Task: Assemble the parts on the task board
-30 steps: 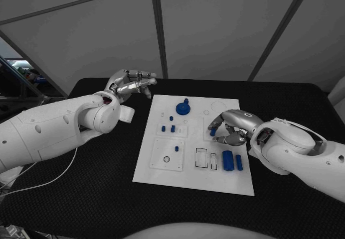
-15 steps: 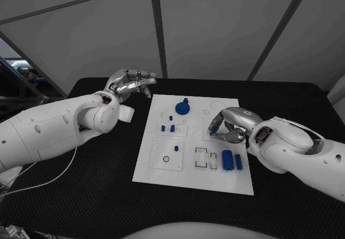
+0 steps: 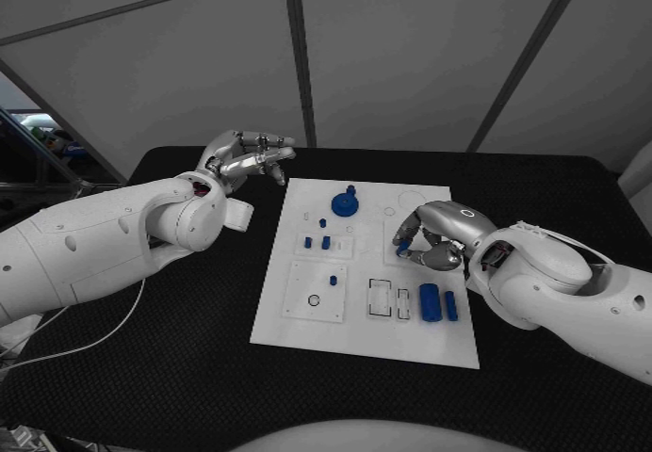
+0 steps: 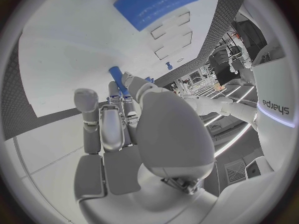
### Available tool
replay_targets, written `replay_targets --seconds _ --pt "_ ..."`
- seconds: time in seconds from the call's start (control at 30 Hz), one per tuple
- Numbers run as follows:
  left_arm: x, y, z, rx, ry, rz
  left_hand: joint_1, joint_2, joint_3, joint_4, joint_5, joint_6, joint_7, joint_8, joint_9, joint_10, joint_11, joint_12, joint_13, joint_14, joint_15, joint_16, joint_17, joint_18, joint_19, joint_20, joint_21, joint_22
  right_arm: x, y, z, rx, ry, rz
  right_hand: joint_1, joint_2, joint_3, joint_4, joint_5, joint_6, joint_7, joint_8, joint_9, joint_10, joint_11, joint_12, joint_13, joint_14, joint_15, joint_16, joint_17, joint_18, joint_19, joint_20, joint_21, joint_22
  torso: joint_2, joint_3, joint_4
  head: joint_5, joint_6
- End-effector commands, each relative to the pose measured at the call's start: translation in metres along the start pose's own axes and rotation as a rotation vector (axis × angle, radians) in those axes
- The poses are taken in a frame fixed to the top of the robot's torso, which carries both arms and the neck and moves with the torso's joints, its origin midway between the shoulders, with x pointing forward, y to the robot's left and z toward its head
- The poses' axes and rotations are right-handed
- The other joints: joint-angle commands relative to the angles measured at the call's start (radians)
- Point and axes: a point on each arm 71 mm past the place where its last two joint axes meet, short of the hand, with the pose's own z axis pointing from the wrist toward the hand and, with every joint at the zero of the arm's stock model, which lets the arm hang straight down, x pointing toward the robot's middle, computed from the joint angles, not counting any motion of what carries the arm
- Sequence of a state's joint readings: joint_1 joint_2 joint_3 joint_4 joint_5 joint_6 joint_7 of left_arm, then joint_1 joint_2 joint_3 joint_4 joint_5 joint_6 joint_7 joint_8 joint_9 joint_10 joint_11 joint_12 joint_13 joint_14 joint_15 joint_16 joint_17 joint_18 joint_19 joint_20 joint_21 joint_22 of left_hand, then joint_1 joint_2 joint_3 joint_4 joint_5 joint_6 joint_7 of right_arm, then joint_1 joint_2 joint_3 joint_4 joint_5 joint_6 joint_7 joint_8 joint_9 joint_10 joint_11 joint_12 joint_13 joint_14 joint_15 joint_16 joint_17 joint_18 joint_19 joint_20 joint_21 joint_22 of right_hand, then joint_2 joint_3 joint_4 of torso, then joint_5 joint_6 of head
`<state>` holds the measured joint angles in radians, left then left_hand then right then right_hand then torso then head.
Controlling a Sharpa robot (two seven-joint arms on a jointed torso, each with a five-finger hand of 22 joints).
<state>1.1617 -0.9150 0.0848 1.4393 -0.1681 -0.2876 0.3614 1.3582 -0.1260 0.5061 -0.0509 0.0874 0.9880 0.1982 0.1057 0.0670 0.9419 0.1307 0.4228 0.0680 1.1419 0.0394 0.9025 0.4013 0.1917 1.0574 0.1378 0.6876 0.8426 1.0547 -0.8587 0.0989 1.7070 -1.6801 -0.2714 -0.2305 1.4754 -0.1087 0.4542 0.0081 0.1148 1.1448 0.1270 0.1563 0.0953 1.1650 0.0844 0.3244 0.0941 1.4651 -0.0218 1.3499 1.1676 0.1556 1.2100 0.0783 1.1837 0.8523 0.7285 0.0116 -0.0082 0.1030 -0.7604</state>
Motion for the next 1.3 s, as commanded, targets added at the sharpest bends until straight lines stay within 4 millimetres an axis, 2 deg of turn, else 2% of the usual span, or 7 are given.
replay_targets --seconds 0.03,0.33,0.43,0.7,0.87,0.93,1.3 --pt "0.0 -0.001 0.001 0.008 0.009 -0.005 -0.007 -0.001 0.003 0.002 -0.003 -0.005 0.0 0.003 0.001 -0.008 -0.002 0.003 0.0 -0.005 0.001 -0.003 -0.001 -0.009 -0.004 -0.001 -0.003 0.0 -0.006 0.005 -0.002 -0.024 -0.058 0.01 0.023 0.014 0.007 -0.002 0.009 0.008 -0.002 0.006 0.007 0.039 -0.036 -0.007 0.012 0.033 -0.008 0.007 0.002 -0.02 0.005 -0.003 0.005 0.003 -0.001 -0.0002 0.0006 0.0 0.0" --pt "0.0 -0.001 0.001 0.007 0.006 -0.004 -0.006 0.0 0.004 0.002 -0.003 -0.005 0.0 0.004 0.001 -0.009 -0.002 0.005 0.0 -0.005 0.001 -0.003 -0.002 -0.009 -0.004 -0.001 -0.003 0.0 -0.031 0.017 -0.002 -0.056 -0.139 0.068 0.022 0.012 0.011 -0.007 0.014 0.009 -0.001 0.006 0.007 0.041 -0.035 -0.009 0.014 0.033 -0.008 0.009 0.005 -0.021 0.006 -0.003 0.009 0.008 0.0 0.0004 0.0004 0.002 0.003" --pt "0.0 -0.001 0.001 0.007 0.006 -0.004 -0.006 0.0 0.004 0.002 -0.003 -0.005 0.0 0.004 0.001 -0.009 -0.002 0.005 0.0 -0.005 0.001 -0.003 -0.002 -0.009 -0.004 -0.001 -0.003 0.0 -0.039 0.024 -0.005 -0.071 -0.155 0.105 0.02 0.011 0.013 -0.008 0.017 0.009 -0.001 0.006 0.007 0.041 -0.035 -0.01 0.015 0.033 -0.007 0.009 0.005 -0.021 0.007 -0.003 0.011 0.01 -0.001 -0.0015 -0.0004 0.003 0.004" --pt "0.001 -0.001 0.001 0.007 0.008 -0.005 -0.006 0.0 0.004 0.002 -0.003 -0.005 0.0 0.004 0.001 -0.009 -0.002 0.005 0.0 -0.005 0.001 -0.003 -0.002 -0.009 -0.004 -0.001 -0.003 0.0 -0.044 0.051 -0.003 -0.126 -0.153 0.209 0.014 0.01 0.014 -0.009 0.022 0.009 0.0 0.006 0.008 0.042 -0.034 -0.012 0.017 0.033 -0.007 0.008 0.004 -0.022 0.008 -0.002 0.014 0.015 -0.001 -0.0015 0.0005 0.014 0.006" --pt "0.003 -0.001 0.002 0.007 0.013 -0.007 -0.006 0.0 0.004 0.002 -0.003 -0.005 0.0 0.004 0.001 -0.009 -0.002 0.005 0.0 -0.005 0.001 -0.003 -0.002 -0.009 -0.004 -0.001 -0.003 0.0 -0.039 0.073 0.008 -0.181 -0.137 0.254 0.013 0.01 0.015 -0.009 0.025 0.009 0.0 0.005 0.008 0.042 -0.034 -0.013 0.018 0.033 -0.007 0.008 0.003 -0.022 0.008 -0.002 0.015 0.016 -0.001 -0.0025 0.0032 0.019 0.004" --pt "0.004 -0.001 0.002 0.007 0.014 -0.008 -0.006 0.0 0.004 0.002 -0.003 -0.005 0.0 0.004 0.001 -0.009 -0.002 0.005 0.0 -0.005 0.001 -0.003 -0.002 -0.009 -0.004 -0.001 -0.003 0.0 -0.034 0.082 0.013 -0.202 -0.124 0.265 0.012 0.01 0.016 -0.01 0.026 0.008 0.0 0.005 0.007 0.041 -0.034 -0.013 0.018 0.032 -0.007 0.008 0.002 -0.022 0.008 -0.002 0.014 0.015 -0.001 -0.0011 0.0025 0.029 0.002" --pt "0.01 0.0 0.005 0.008 0.026 -0.014 -0.006 0.0 0.004 0.001 -0.003 -0.005 0.0 0.005 0.001 -0.009 -0.002 0.007 0.0 -0.005 0.001 -0.003 -0.002 -0.009 -0.004 -0.001 -0.003 0.0 0.014 0.115 0.024 -0.277 0.014 0.263 0.01 0.011 0.018 -0.012 0.03 0.006 0.001 0.004 0.007 0.04 -0.033 -0.016 0.019 0.032 -0.006 0.007 0.0 -0.021 0.005 -0.002 0.013 0.011 0.0 -0.0009 -0.002 0.054 -0.01"
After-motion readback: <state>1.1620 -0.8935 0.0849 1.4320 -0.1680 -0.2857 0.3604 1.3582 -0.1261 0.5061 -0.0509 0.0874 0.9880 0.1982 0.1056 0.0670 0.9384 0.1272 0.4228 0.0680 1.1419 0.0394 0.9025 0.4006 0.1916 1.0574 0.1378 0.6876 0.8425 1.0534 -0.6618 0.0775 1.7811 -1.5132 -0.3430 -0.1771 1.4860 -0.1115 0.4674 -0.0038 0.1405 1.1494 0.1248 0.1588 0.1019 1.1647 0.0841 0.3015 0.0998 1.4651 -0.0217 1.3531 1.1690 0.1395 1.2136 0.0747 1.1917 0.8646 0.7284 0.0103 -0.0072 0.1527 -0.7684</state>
